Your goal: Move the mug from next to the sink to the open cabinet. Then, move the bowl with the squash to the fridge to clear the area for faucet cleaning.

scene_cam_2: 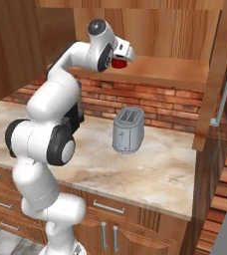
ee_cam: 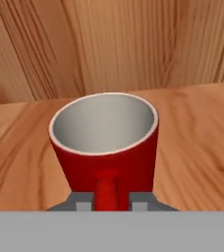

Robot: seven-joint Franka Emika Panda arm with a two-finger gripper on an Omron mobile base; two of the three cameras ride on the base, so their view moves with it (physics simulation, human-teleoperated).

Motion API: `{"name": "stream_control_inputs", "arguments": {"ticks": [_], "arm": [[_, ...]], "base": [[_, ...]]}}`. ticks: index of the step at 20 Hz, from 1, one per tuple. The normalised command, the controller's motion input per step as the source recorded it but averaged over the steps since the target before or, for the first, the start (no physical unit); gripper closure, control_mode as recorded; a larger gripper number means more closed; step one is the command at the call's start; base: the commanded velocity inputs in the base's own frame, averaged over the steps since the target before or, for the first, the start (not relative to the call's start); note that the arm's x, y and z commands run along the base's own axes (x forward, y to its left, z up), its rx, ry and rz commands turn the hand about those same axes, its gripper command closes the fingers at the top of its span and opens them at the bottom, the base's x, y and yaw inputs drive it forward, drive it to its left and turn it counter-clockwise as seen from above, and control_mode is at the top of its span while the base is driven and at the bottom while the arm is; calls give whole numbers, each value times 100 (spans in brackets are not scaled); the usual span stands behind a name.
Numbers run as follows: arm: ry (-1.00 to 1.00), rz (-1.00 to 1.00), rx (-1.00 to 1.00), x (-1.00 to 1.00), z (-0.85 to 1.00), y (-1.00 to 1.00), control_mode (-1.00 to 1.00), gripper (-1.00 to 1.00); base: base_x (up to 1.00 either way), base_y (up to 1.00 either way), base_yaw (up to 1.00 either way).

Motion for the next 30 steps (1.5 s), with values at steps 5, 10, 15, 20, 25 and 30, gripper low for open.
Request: {"name": "stream_control_inputs", "arguments": {"ticks": [5, 10, 15, 20, 25, 30], "arm": [[-8, 0, 0, -53, 0, 0, -100, -100], [-30, 0, 0, -100, -2, 2, -100, -100], [-37, 0, -1, -100, -67, 19, -100, -100], [-17, 0, -6, -100, -100, 46, -100, -100], [-8, 0, -8, -100, -100, 57, -100, -100], [-2, 0, -6, -100, -100, 54, -100, -100]], "base": [[0, 0, 0], [0, 0, 0], [0, 0, 0], [0, 0, 0], [0, 0, 0], [0, 0, 0]]}}
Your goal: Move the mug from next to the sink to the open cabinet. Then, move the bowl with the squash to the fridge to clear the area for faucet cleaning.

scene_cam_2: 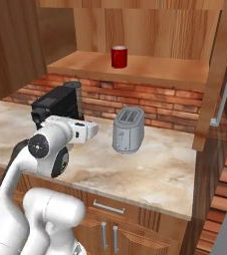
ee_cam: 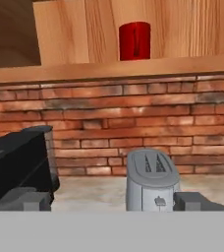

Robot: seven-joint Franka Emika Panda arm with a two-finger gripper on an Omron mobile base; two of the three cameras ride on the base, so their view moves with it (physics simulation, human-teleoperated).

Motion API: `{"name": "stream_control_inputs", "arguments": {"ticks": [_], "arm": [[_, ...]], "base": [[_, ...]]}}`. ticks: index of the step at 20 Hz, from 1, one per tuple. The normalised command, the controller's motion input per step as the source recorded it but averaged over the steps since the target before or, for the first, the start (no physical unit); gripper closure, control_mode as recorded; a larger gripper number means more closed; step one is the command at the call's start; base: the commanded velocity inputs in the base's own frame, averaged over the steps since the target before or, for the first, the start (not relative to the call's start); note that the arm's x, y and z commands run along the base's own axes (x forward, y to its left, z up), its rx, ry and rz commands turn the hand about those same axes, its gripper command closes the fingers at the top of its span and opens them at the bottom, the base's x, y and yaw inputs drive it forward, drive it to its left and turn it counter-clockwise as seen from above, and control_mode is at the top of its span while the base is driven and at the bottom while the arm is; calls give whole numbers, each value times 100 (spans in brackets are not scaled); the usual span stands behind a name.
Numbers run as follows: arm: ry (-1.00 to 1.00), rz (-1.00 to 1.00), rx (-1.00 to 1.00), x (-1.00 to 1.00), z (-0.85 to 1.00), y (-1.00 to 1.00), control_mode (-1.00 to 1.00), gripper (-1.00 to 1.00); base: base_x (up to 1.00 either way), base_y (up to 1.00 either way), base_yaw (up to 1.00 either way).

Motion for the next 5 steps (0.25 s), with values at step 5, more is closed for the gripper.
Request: {"name": "stream_control_inputs", "arguments": {"ticks": [5], "arm": [[0, 0, 1, -100, -58, 20, -100, -100]], "base": [[0, 0, 0]]}}
